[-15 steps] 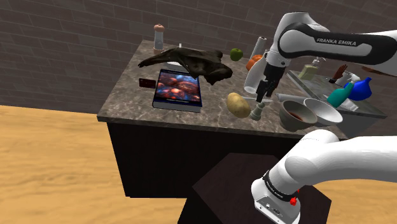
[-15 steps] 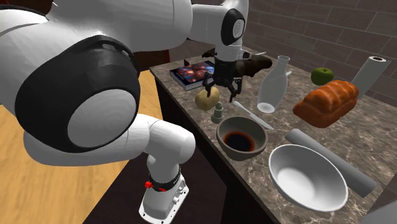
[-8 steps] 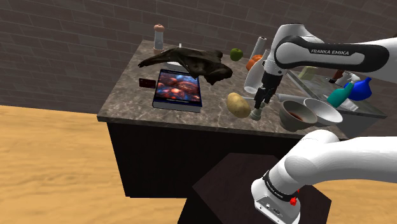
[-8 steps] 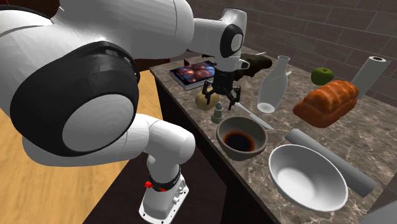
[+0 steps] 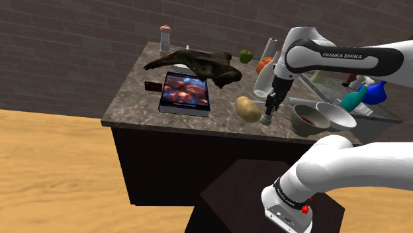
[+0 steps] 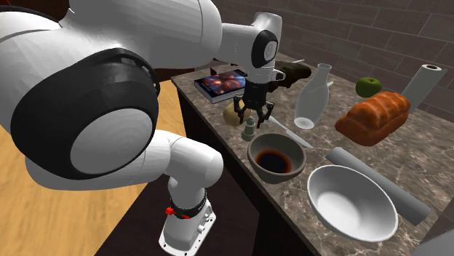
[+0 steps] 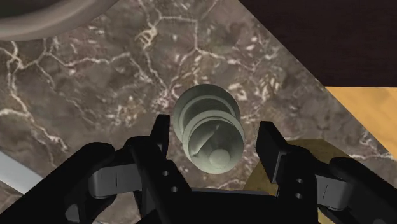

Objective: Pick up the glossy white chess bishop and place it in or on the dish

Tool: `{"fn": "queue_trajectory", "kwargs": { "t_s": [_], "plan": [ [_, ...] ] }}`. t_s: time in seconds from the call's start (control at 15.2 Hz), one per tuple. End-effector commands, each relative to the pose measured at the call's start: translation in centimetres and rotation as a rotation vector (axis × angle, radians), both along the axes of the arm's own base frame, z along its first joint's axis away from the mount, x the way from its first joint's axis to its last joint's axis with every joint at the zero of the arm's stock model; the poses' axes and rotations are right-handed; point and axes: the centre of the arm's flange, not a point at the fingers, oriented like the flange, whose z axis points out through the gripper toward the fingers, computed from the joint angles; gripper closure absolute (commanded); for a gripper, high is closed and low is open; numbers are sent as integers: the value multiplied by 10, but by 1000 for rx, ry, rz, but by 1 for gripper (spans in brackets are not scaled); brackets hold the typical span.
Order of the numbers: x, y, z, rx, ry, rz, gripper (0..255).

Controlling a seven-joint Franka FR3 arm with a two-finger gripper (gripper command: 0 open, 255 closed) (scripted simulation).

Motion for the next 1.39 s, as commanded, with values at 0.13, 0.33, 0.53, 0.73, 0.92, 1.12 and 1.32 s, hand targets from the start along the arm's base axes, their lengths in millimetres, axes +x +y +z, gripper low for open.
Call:
{"fn": "queue_trajectory", "kwargs": {
  "t_s": [0.13, 0.33, 0.53, 0.73, 0.92, 1.12, 1.32],
  "plan": [
    [0, 0, 0, 0, 0, 0, 255],
    [0, 0, 0, 0, 0, 0, 255],
    [0, 0, 0, 0, 0, 0, 255],
    [0, 0, 16, 0, 0, 0, 255],
    [0, 0, 32, 0, 0, 0, 255],
    [0, 0, 47, 0, 0, 0, 255],
    [0, 0, 63, 0, 0, 0, 255]
  ]
}}
